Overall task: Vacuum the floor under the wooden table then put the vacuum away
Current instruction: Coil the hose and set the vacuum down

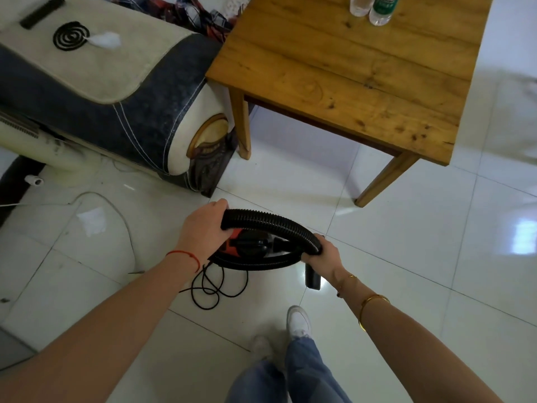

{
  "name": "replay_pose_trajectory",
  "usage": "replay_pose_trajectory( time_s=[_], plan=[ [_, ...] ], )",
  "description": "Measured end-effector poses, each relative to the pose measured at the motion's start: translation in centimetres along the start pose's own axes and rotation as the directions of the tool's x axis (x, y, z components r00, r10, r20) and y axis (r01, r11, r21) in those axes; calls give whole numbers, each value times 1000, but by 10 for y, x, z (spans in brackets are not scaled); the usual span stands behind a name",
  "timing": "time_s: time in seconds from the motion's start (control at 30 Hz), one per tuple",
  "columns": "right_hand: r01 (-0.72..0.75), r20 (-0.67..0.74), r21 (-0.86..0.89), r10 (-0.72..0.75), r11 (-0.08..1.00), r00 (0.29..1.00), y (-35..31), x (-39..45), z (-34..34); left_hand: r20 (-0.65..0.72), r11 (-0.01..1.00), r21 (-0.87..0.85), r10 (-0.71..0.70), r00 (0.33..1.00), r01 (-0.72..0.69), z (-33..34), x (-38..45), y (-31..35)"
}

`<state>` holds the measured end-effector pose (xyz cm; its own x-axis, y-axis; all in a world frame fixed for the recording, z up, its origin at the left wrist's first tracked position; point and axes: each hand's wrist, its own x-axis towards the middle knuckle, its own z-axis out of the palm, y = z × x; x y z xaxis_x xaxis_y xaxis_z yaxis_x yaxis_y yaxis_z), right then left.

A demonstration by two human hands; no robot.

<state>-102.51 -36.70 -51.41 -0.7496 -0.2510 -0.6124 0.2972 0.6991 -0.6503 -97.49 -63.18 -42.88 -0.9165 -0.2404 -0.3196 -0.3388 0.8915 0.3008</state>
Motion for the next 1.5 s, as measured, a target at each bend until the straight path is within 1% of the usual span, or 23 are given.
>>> replay_pose_trajectory(
  time_s=[0.1, 0.23, 0.33, 0.4, 0.5, 0.6, 0.67, 0.73, 0.87, 1.0, 1.1, 1.2, 1.3, 1.37, 1.47, 1.5],
  plan=[
    [-53, -69, 102, 60, 993, 996, -3, 5, -1, -20, 995, -69, -77, 997, 75, 5, 4, -15],
    [-66, -143, 195, 95, 978, 985, -7, 10, 2, 2, 970, -168, -180, 984, 178, 18, 6, -37],
    [-38, -225, 272, 102, 962, 969, -10, 15, 3, 25, 912, -292, -295, 955, 289, 32, 4, -48],
    [-2, -288, 275, 84, 962, 954, -6, 19, 5, 48, 865, -368, -349, 936, 341, 44, -2, -55],
    [13, -338, 297, 93, 955, 937, 1, 24, 9, 137, 789, -475, -371, 918, 390, 68, -18, -59],
    [25, -372, 311, 98, 950, 923, 5, 28, 12, 230, 733, -532, -356, 906, 423, 97, -33, -58],
    [51, -383, 302, 72, 952, 921, 7, 32, 14, 247, 684, -585, -361, 899, 435, 117, -37, -57],
    [85, -388, 250, 19, 964, 921, 10, 36, 18, 231, 626, -639, -397, 888, 446, 131, -34, -55],
    [202, -357, 120, -147, 972, 922, 17, 34, 31, 94, 668, -654, -395, 914, 356, 130, -18, -36],
    [355, -280, 101, -315, 930, 907, 28, 30, 49, -52, 726, -633, -386, 921, 269, 118, -2, -16],
    [453, -214, 76, -430, 888, 877, 44, 36, 65, -132, 734, -651, -362, 923, 195, 120, 5, -4],
    [493, -188, 32, -480, 869, 857, 55, 41, 77, -193, 703, -699, -361, 912, 130, 119, 9, 13],
    [510, -163, -81, -516, 856, 841, 64, 42, 87, -236, 705, -705, -334, 912, 75, 120, 14, 26],
    [519, -219, -130, -535, 845, 816, 63, 43, 95, -251, 728, -683, -306, 918, 56, 123, 15, 33],
    [509, -408, -90, -498, 856, 765, 55, 49, 104, -292, 731, -682, -258, 921, -12, 132, 12, 33],
    [499, -451, -76, -476, 863, 755, 53, 52, 105, -314, 729, -682, -231, 921, -50, 135, 11, 30]
  ],
)
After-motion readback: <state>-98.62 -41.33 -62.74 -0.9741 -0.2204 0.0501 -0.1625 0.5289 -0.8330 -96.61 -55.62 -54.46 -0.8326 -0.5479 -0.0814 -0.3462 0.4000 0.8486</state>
